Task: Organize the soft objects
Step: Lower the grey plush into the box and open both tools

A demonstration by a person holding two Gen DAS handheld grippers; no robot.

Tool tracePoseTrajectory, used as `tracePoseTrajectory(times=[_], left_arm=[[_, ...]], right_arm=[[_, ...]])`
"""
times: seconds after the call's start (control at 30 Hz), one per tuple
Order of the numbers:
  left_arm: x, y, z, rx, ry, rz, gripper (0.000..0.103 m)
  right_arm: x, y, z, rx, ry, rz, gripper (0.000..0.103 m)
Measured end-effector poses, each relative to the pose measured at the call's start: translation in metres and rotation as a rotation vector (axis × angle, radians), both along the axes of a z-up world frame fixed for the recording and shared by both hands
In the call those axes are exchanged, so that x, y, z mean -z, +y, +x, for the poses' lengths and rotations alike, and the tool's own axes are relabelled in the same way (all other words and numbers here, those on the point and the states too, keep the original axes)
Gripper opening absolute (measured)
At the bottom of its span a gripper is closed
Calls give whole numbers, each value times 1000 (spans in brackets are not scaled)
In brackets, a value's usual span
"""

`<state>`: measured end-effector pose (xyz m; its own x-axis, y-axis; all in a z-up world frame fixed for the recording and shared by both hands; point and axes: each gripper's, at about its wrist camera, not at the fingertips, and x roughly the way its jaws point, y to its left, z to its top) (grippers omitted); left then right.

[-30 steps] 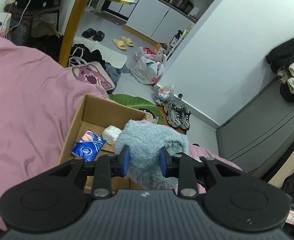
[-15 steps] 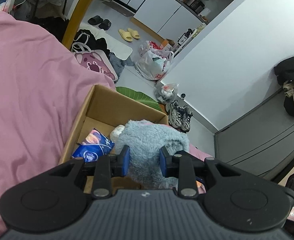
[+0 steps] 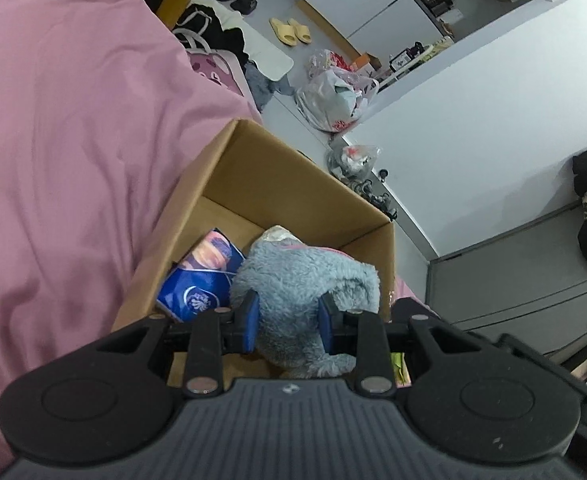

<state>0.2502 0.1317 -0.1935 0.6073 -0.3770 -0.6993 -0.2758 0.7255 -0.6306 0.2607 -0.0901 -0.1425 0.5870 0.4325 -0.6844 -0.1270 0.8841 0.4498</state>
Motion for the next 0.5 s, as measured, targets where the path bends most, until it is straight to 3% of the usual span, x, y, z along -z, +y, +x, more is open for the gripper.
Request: tracePoseTrajectory(times=[0.23,0.5], left_arm=[[4,-4,4,23,14,-7,33],[-15,-5,-10,5,-12,41,60]], right_arm=[[-11,-9,-9,15,-25,18,55],[-16,-29,-27,27,-34,23,58]])
